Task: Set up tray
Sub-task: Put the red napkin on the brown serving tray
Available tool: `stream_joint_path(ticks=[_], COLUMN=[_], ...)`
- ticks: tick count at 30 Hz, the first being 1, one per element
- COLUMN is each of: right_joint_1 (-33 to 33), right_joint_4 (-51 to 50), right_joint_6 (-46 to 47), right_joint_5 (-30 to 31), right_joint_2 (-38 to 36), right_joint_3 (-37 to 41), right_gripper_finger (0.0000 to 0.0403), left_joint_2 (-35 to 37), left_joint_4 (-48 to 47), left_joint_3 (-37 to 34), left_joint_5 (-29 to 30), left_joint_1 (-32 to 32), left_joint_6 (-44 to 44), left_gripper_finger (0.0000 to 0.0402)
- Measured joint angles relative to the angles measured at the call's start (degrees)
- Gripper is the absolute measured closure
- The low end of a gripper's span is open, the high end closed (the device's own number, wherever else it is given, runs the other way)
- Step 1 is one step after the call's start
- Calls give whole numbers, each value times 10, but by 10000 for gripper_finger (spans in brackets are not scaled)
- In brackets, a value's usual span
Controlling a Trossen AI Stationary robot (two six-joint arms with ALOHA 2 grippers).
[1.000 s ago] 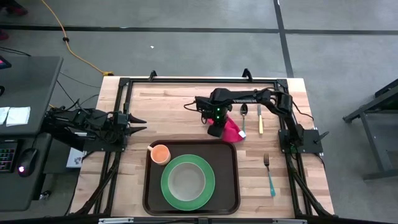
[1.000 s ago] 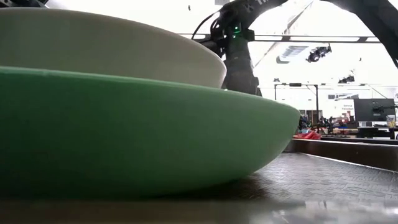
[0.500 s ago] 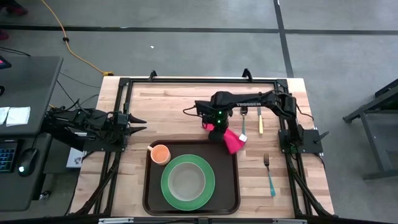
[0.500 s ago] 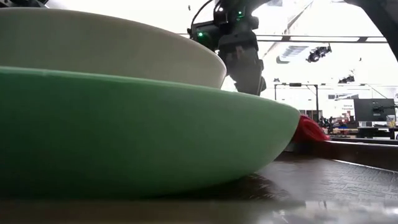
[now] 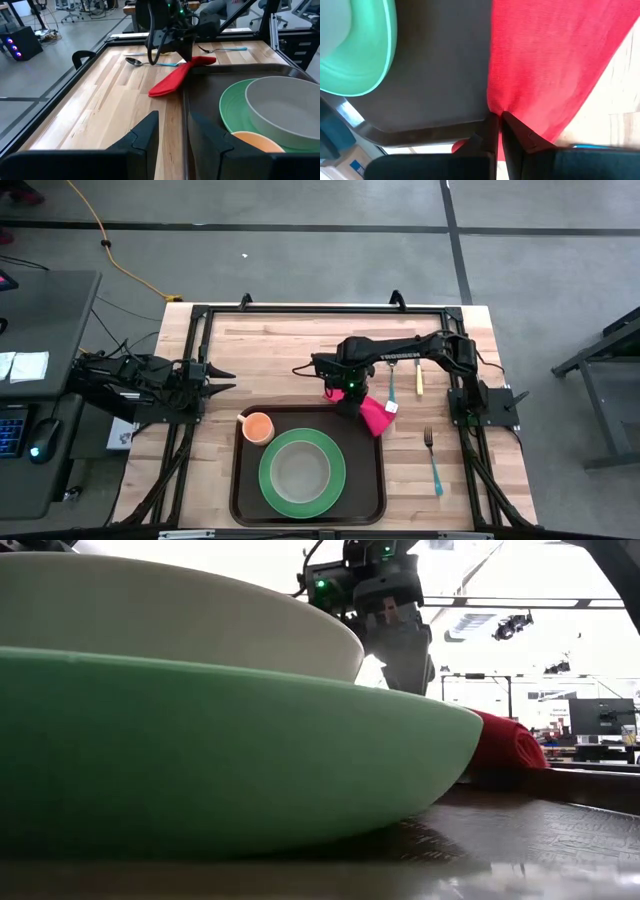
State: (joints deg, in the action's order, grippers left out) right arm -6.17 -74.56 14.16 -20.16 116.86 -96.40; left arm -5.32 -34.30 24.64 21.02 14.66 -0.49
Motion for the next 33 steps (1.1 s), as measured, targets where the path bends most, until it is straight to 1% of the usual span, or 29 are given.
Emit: stream_joint_path(ticks=[15,22,33], right_joint_1=[11,31,75], right_joint_4=[3,7,27], right_joint_6=[30,68,146], right_joint_5=[-4,-12,-30], right_joint_2=[0,0,0], right_joint_3=[0,0,0], right_gripper_finger=[403,403,403], left_joint_2=[0,0,0], left_joint_4=[0,0,-1], left_joint_3=[0,0,0], left_joint_5=[-5,-27,-27], left_joint_1=[0,0,0], left_joint_6=[0,0,0], left_gripper_finger=[266,266,266])
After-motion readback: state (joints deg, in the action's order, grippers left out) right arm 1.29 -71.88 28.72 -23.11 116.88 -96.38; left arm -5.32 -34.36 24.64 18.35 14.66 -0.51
